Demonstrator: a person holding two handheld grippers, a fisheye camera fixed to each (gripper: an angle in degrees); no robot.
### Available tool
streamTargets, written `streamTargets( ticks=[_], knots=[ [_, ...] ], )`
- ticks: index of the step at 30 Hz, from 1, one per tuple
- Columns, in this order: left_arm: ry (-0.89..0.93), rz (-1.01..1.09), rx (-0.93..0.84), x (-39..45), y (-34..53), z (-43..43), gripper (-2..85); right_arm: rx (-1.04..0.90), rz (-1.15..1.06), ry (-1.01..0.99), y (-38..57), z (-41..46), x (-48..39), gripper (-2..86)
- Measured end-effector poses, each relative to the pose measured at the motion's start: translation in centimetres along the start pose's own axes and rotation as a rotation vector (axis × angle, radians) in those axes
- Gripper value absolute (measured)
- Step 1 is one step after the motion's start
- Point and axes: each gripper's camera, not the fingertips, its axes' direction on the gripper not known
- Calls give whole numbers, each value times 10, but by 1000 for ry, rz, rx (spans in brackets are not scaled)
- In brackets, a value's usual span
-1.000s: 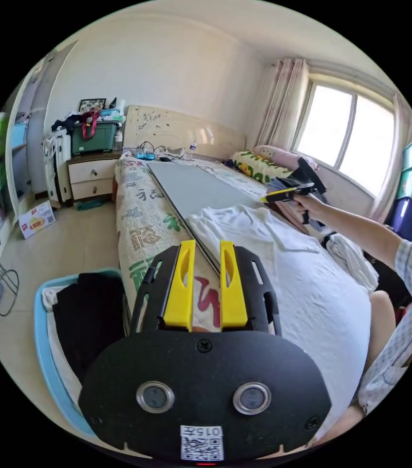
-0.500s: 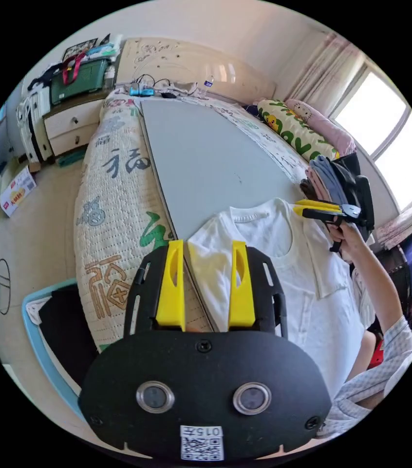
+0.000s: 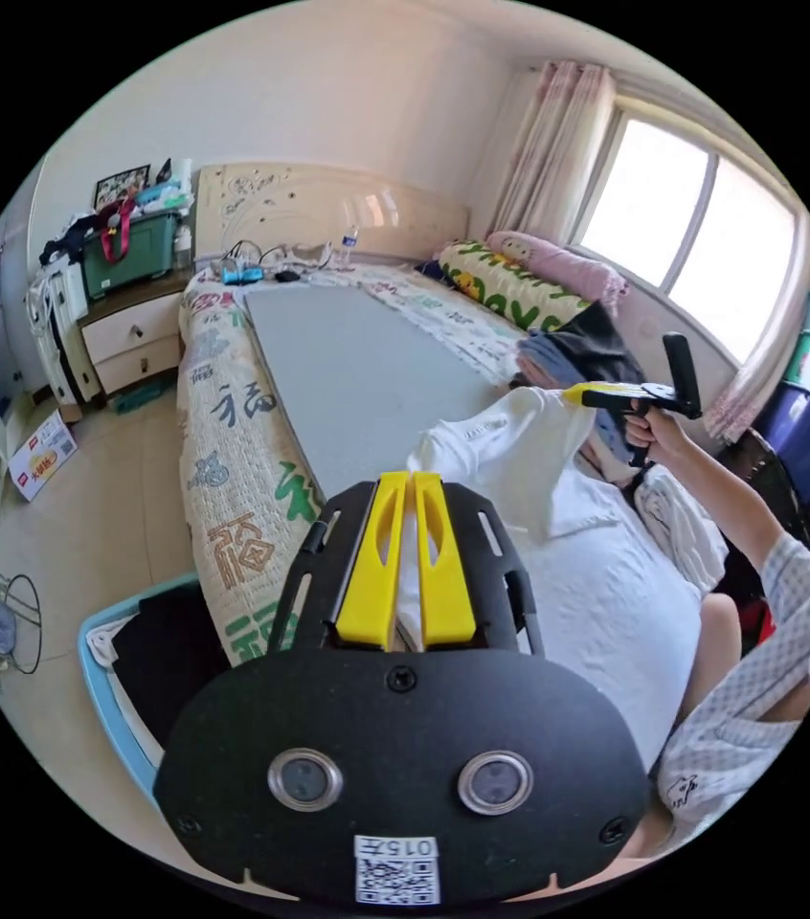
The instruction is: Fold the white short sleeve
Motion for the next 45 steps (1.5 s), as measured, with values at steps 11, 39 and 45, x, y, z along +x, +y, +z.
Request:
streamTargets(
  ticks=[11, 39, 45],
  knots=[
    [272, 289, -154, 207, 235, -164, 33, -424, -280, -237, 351, -145, -183, 63],
    [130, -633, -76, 89, 208, -80, 123, -213, 337, -140, 479, -38, 56, 80],
    [104, -594, -2, 89, 197, -92, 9, -162, 334, -105, 477, -73, 83, 16]
  ],
)
